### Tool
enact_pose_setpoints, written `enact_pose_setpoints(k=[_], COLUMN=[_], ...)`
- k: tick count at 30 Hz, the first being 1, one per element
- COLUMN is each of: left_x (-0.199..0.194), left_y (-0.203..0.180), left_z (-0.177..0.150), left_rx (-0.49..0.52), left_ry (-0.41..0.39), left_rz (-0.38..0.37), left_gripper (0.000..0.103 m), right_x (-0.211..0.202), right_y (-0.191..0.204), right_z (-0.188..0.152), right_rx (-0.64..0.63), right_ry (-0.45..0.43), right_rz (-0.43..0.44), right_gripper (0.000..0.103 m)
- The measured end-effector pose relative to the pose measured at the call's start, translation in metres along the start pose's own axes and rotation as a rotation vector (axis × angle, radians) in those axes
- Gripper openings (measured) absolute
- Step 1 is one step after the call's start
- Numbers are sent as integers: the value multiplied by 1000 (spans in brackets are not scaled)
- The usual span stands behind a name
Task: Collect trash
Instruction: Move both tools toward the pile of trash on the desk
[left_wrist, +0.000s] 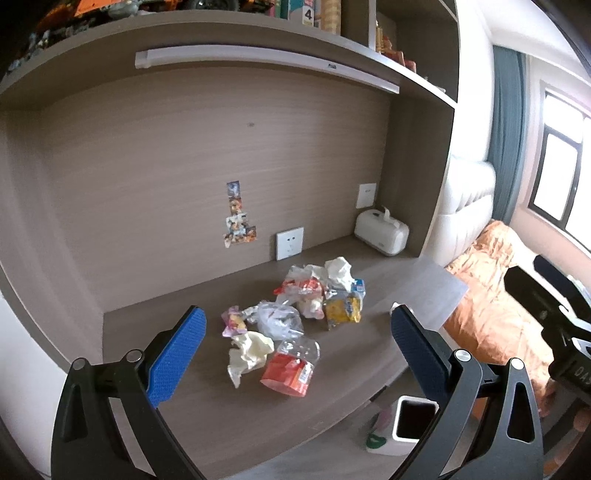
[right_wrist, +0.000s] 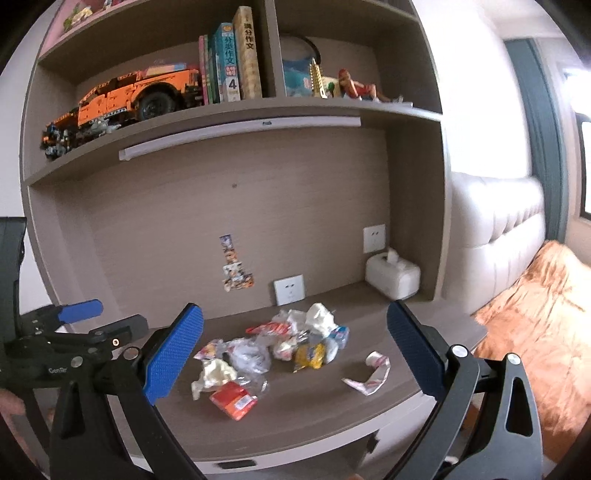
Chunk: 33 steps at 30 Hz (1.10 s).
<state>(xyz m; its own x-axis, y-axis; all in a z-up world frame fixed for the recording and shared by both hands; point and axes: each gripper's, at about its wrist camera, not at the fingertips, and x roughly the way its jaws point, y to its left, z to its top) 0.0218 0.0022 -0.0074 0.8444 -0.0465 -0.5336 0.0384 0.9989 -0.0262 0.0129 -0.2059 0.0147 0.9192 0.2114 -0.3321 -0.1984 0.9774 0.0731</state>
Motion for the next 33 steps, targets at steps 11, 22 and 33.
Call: enact_pose_setpoints(k=[11, 22, 33], left_x=[8, 24, 64], left_y=[0, 8, 2], left_z=[2, -13, -40], left_rx=[-6, -25, 51], left_ry=[12, -5, 25], left_rz=[-11, -23, 22], left_gripper=[98, 98, 98], right_x=[15, 31, 77], right_y=[7, 2, -12], right_z=[-6, -19, -59], right_rx=[-49, -30, -43], right_ry=[73, 114, 194], right_rz=[-29, -36, -25], right_gripper=[99, 99, 99])
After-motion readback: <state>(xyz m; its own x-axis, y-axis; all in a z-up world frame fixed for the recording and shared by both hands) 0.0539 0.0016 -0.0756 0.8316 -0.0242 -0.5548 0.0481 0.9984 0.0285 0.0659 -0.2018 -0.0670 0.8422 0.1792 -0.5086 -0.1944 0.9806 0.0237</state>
